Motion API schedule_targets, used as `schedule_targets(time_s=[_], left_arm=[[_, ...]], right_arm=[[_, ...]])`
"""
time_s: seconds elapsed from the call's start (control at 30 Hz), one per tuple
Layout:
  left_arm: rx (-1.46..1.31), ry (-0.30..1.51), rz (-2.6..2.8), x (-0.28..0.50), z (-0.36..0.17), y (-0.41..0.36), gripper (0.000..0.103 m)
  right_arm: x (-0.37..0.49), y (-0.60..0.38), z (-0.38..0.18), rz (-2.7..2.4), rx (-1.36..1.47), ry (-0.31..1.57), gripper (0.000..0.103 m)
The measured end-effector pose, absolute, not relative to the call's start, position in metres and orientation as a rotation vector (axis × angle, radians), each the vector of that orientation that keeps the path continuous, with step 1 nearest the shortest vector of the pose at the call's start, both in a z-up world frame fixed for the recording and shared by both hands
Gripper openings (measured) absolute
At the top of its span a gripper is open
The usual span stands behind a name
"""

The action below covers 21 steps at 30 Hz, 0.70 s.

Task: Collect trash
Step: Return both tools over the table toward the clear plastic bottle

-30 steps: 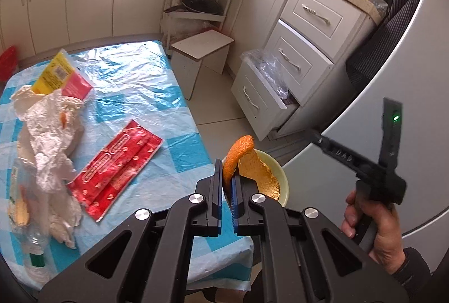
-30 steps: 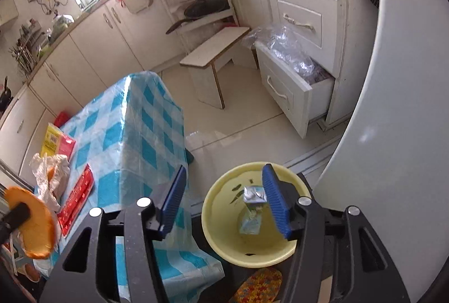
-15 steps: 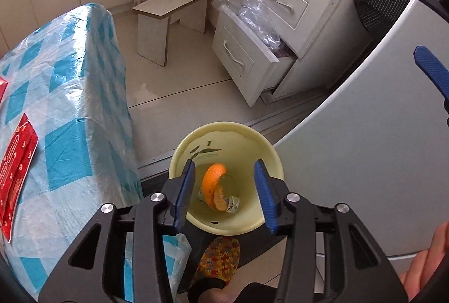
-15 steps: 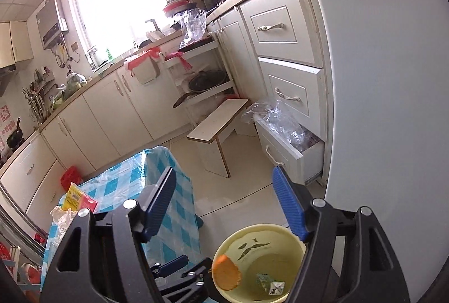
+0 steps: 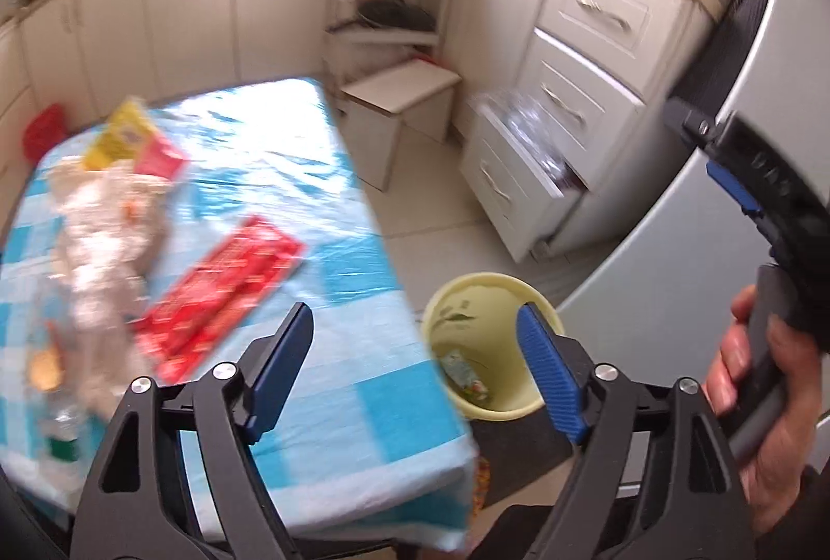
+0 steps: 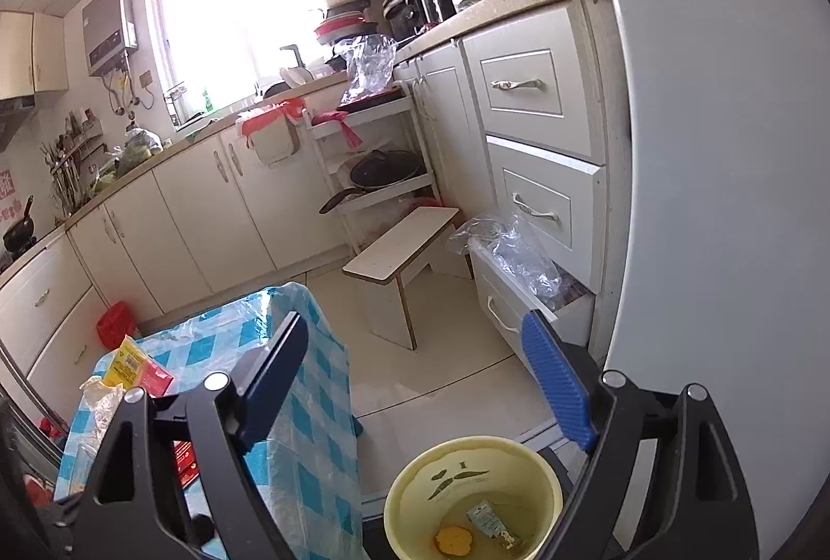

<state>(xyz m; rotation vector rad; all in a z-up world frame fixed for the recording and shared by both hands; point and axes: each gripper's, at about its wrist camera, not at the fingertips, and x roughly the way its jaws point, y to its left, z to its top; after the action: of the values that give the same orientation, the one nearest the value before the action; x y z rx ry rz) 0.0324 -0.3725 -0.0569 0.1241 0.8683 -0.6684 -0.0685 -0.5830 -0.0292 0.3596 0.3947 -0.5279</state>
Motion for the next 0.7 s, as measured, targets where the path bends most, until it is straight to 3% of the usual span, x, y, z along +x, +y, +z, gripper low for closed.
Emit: schedule_targets(time_s=[0.3,0.7], left_arm=[[0.067,0.731,-0.477,0.038,-0.009,-0.242,0.09],[0.003,0.752,-0.341,0.052,-0.017,-0.139,0.091]], right_arm=[[-0.036,-0.535,-0.018,-0.467,0.267,0.392,0.089],[0.008,-0.477,-0.01,-0.353,0.222,0.401,0.09]])
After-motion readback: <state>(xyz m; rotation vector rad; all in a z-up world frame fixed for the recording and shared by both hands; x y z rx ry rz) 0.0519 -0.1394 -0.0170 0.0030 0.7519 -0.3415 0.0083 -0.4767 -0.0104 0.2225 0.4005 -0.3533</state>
